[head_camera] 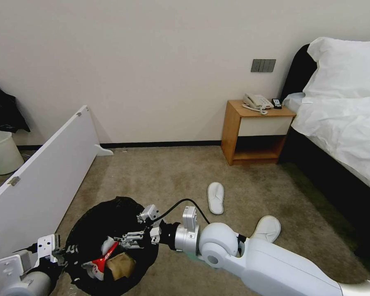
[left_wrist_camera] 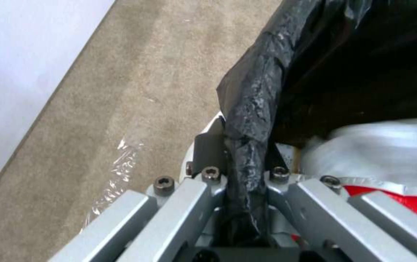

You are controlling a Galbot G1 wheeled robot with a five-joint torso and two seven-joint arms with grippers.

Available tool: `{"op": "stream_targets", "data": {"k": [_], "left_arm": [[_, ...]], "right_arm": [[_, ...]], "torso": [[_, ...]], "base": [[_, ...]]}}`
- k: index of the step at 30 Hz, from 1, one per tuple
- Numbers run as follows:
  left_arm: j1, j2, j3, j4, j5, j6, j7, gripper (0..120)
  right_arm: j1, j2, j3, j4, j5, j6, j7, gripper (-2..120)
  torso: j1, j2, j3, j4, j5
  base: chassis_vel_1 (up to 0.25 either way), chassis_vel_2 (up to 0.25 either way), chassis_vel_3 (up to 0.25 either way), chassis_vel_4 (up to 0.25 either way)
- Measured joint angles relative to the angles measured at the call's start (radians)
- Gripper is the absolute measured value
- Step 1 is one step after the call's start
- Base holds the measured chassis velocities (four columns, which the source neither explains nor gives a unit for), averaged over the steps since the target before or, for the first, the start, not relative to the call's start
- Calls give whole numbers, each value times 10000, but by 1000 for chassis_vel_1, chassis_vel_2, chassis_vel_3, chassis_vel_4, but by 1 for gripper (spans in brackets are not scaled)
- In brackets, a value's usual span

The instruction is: Pick up the trash bin, then pick up the garbage from the floor and place it into the trash bin.

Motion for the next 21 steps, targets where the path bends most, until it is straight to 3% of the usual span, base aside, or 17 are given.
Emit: {"op": "stream_targets", "data": {"k": [2,5,13,21], "left_arm": [[16,2,2,0,-21,0,-2,2],[23,22,3,0,-79,0,-13,2],[8,22,5,-11,-110,0,-50,2],[-205,195,-176,64,-395,0,-134,2]], "right_arm": [[22,-2,4,14,24,22,-13,95],[76,-81,3,126,115,27,-30,99],[50,-233,220,316,208,169,-100,100],[-562,-323,2146,680,191,653,810,100]], "torso": [[0,0,0,0,0],[1,0,0,0,-1],[0,0,0,1,-1],[0,0,0,1,0]], "base": [[0,0,0,0],[0,0,0,0],[0,0,0,0],[0,0,0,0]]}}
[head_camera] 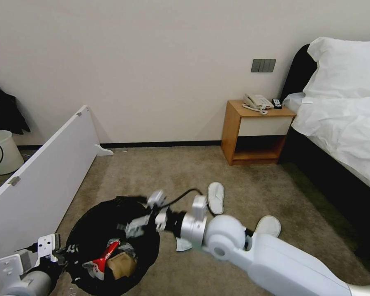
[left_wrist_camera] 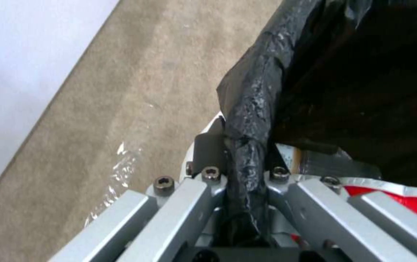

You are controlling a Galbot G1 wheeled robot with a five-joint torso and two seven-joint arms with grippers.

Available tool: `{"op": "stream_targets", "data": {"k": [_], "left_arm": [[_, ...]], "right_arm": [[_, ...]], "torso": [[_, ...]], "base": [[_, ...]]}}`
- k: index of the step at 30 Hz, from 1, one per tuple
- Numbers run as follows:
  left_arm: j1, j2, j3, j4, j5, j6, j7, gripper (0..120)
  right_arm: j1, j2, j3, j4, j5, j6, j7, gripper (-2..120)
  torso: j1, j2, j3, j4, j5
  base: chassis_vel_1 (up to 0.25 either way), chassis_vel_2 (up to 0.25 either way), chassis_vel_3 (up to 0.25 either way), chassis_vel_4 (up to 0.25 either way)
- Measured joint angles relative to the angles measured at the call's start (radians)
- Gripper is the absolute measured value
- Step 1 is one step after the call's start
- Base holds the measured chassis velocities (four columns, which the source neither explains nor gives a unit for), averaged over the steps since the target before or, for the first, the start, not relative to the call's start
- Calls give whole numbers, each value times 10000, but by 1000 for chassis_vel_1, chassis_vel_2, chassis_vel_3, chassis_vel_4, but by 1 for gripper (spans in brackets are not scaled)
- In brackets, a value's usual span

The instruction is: Pick up the trash bin, then pick up the garbage from the floor and place it into the trash bin.

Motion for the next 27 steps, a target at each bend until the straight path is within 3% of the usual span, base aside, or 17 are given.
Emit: {"op": "stream_targets", "data": {"k": [3,5,8,10,11,12,13,14,15,17,18,19,20,21,22,24,27], "left_arm": [[-34,91,-108,60,-116,0,-3,2],[-56,137,-188,164,-161,0,30,2],[-89,153,-316,246,-200,0,58,2],[-31,125,-493,256,-205,0,104,2],[-16,124,-585,281,-199,-1,123,2],[-16,124,-585,281,-199,-1,123,2],[-35,141,-600,299,-189,0,122,2],[-132,211,-591,331,-172,0,116,2],[-132,211,-591,331,-172,0,116,2],[-245,252,-558,394,-110,-1,116,2],[-245,252,-558,394,-110,-1,116,2],[-293,249,-569,481,-58,-1,108,2],[-293,249,-569,481,-58,-1,108,2],[-318,147,-725,686,9,0,134,2],[-337,62,-848,733,6,0,145,2],[-340,38,-883,739,6,0,148,2],[-288,-38,-1056,719,-19,0,165,2]], "right_arm": [[-372,-257,792,167,9,159,821,100],[-987,-712,1396,413,-147,983,2143,100],[-1690,-1089,1868,543,-500,1705,2896,100],[-2192,-1297,2235,576,-713,1916,3083,100],[-2874,-1502,2774,675,-906,1970,3173,100],[-2874,-1502,2774,675,-906,1970,3173,100],[-3334,-1601,3152,749,-1009,1960,3249,100],[-4619,-1813,4359,969,-1348,1818,3363,100],[-4619,-1813,4359,969,-1348,1818,3363,100],[-6176,-1897,5809,1186,-1763,1777,3179,100],[-6176,-1897,5809,1186,-1763,1777,3179,100],[-7363,-1852,6899,1296,-2033,1794,2848,100],[-7363,-1852,6899,1296,-2033,1794,2848,100],[-9465,-1362,8893,1460,-2970,1917,2044,100],[-10209,-929,9515,1525,-3516,1967,1847,100],[-10509,-720,9724,1528,-3775,1998,1795,100],[-11992,784,10574,1335,-5520,2534,1275,100]], "torso": [[0,0,0,0,1],[0,0,0,2,0],[0,0,0,-6,2],[0,0,0,-7,2],[0,0,0,9,5],[0,0,0,9,5],[0,0,0,7,5],[0,0,0,0,2],[0,0,0,0,2],[0,0,0,-6,2],[0,0,0,-6,2],[0,0,-1,-13,4],[0,0,-1,-13,4],[-1,0,-1,-1,0],[-1,1,-1,5,0],[-1,0,-2,5,0],[-1,1,-1,-1,-1]], "base": [[0,0,0,0],[0,0,0,0],[0,0,0,0],[0,0,0,0],[0,0,0,0],[0,0,0,0],[0,0,0,0],[0,0,0,0],[0,0,0,0],[0,0,0,0],[0,0,0,0],[0,0,0,0],[0,0,0,0],[0,0,0,0],[0,0,0,0],[0,0,0,0],[0,0,0,0]]}}
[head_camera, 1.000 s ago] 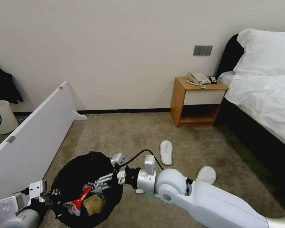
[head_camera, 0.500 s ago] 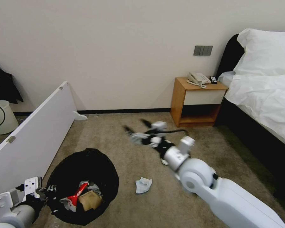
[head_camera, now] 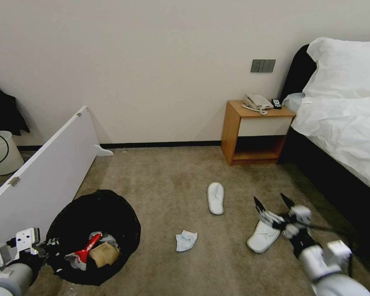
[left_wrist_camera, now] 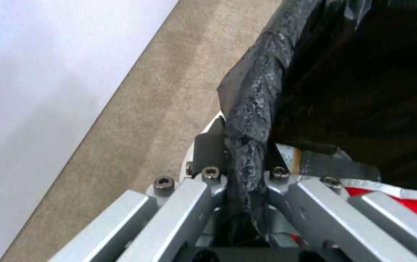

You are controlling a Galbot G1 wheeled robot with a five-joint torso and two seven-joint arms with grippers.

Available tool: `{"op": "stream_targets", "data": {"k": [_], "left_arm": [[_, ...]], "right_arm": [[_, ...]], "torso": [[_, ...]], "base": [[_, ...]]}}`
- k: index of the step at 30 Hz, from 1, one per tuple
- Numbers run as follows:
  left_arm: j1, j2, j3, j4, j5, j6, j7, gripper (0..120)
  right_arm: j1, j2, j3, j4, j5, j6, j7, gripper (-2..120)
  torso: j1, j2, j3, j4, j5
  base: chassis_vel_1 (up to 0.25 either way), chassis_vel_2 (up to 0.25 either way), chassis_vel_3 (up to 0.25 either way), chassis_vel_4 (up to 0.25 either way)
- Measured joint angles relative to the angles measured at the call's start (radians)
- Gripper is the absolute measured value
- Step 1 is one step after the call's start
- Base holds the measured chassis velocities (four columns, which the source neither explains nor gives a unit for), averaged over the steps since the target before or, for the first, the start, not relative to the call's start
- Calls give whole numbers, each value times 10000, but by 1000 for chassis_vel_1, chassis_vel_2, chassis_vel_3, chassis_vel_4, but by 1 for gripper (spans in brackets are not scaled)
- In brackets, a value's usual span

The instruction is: Pick up the trash bin, then pick up the garbage from the floor and place it into the trash bin.

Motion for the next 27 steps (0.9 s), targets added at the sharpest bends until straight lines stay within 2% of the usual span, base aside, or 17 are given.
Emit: {"op": "stream_targets", "data": {"k": [1,2,3,4,6,9,12,27], "left_arm": [[0,0,0,0,0,0,0,2],[25,-7,-20,-18,-5,0,3,2],[25,-7,-20,-18,-5,0,3,2],[83,-24,-41,-45,-11,0,10,2],[144,-65,-42,-82,-17,0,14,2],[193,-113,16,-134,-17,0,14,2],[239,-159,84,-193,-22,0,16,2],[318,-262,130,-289,-19,0,20,2]], "right_arm": [[0,0,0,0,0,0,0,100],[-263,504,144,-73,-398,146,-105,100],[-263,504,144,-73,-398,146,-105,100],[-660,1387,390,-216,-1049,431,-424,100],[-1055,2050,593,-386,-1513,797,-863,100],[-1399,2379,673,-621,-1823,1186,-1286,100],[-1550,2511,699,-761,-2064,1430,-1547,100],[-1509,2525,640,-851,-2101,1487,-1621,100]], "torso": [[0,0,0,0,0],[0,1,0,-2,2],[0,1,0,-2,2],[0,1,-1,-4,4],[0,1,0,-1,-2],[0,1,0,1,1],[0,1,0,0,-1],[0,1,1,1,1]], "base": [[0,0,0,0],[0,0,0,0],[0,0,0,0],[0,0,0,0],[0,0,0,0],[0,0,0,0],[0,0,0,0],[0,0,0,0]]}}
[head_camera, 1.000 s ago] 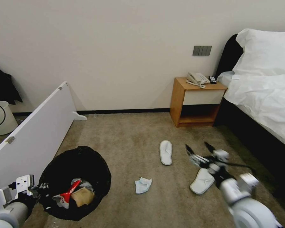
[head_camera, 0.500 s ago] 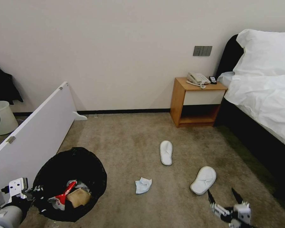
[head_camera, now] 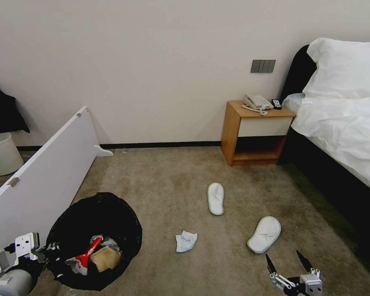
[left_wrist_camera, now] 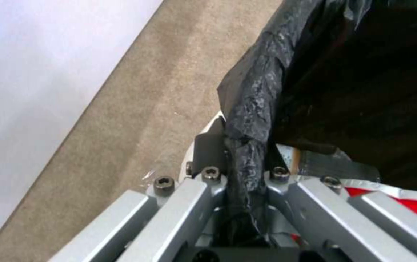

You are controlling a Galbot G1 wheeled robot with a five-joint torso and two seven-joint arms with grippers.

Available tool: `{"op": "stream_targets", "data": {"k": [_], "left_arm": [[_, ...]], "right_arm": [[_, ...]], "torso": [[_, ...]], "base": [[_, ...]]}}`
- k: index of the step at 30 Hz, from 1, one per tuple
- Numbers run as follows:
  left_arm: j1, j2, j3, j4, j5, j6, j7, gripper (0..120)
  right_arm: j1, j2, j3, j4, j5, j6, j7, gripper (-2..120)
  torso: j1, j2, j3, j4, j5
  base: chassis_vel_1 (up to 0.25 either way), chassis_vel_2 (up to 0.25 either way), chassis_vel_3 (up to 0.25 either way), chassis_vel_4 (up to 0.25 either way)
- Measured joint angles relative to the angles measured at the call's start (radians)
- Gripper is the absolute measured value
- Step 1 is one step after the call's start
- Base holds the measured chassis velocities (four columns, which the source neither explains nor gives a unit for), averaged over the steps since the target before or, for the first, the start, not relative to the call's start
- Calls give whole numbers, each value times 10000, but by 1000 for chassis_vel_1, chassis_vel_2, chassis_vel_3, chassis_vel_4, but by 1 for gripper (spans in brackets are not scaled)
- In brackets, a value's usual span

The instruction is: Pick up the trash bin, then pick up the garbage from the floor and place it into the trash bin.

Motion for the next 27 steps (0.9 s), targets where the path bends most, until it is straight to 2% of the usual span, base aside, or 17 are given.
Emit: {"op": "stream_targets", "data": {"k": [27], "left_arm": [[-198,39,32,157,-45,0,0,2]], "right_arm": [[153,-130,-144,-289,177,-19,-155,100]], "torso": [[1,-2,0,0,0]], "base": [[-17,18,20,-14]]}}
